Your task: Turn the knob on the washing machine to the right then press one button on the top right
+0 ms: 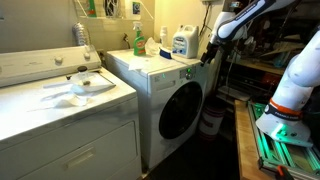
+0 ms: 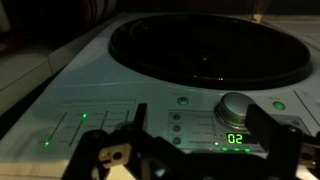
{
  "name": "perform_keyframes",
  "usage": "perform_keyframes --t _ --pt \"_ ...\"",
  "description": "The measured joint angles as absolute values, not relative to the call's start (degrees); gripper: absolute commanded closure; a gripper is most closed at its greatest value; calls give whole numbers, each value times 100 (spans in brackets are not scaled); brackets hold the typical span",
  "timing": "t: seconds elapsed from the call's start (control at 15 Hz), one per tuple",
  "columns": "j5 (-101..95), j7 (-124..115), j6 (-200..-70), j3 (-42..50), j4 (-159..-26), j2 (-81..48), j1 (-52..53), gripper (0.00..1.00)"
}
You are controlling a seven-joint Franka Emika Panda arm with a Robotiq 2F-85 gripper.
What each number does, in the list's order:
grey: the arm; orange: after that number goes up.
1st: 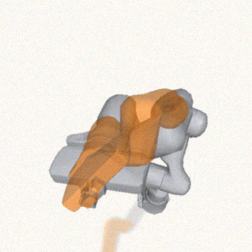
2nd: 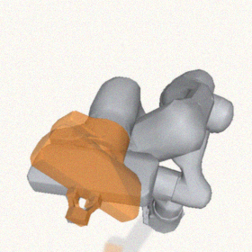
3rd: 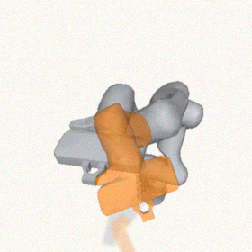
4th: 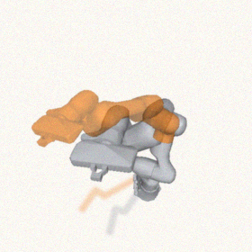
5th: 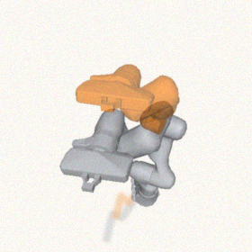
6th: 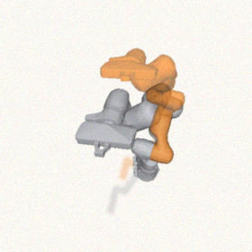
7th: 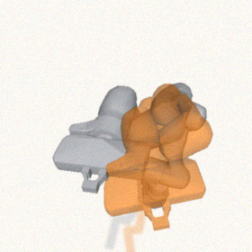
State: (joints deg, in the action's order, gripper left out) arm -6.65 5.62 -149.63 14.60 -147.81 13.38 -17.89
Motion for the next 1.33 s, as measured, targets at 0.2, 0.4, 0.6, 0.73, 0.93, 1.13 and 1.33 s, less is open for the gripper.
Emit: perform_keyframes --t 0.2,0.4,0.6,0.73,0.93,1.13,1.33 --pt "-665 536 -15188 1460 -14925 1405 -1788 0" --pt "-664 530 -15190 1460 -14925 1409 -1788 0" --pt "-623 465 -15229 1440 -14820 1288 -1730 25" --pt "-623 316 -15361 1395 -14690 1066 -1711 35" --pt "-630 141 -15594 1360 -14497 680 -1710 58" --pt "-631 89 -15914 1356 -14378 358 -1707 81" --pt "-631 77 -16213 1357 -14289 111 -1707 100"
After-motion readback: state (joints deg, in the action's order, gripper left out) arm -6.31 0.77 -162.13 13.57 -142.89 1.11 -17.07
